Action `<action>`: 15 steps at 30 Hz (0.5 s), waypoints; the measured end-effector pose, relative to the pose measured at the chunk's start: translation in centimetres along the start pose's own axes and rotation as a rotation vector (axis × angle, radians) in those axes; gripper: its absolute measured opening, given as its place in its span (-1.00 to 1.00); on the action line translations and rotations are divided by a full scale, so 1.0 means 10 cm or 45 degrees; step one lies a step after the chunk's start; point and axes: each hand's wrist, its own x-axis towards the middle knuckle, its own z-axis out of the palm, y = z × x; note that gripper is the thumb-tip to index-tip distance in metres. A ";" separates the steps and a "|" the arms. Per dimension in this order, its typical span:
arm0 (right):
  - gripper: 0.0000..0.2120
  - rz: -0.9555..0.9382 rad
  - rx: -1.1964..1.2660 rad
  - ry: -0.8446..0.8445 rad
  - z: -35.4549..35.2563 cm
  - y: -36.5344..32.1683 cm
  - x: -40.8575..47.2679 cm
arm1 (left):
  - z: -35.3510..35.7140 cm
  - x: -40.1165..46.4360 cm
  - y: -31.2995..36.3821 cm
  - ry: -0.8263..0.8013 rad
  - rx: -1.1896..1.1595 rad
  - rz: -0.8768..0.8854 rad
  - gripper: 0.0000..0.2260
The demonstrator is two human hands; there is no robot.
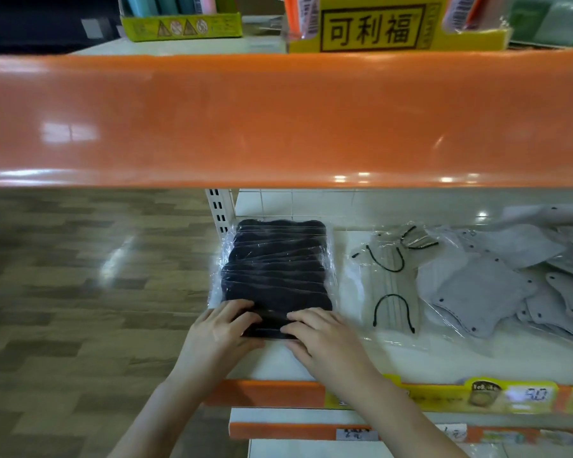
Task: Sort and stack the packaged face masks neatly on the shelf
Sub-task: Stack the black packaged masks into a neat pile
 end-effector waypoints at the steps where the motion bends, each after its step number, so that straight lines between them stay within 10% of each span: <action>1: -0.69 0.031 -0.014 -0.021 0.00 -0.02 0.00 | 0.00 0.00 0.00 -0.005 -0.001 -0.009 -0.67; 15: -0.59 0.304 -0.098 -0.174 -0.04 -0.10 0.14 | 0.10 0.15 0.17 -0.125 0.071 -0.199 -0.65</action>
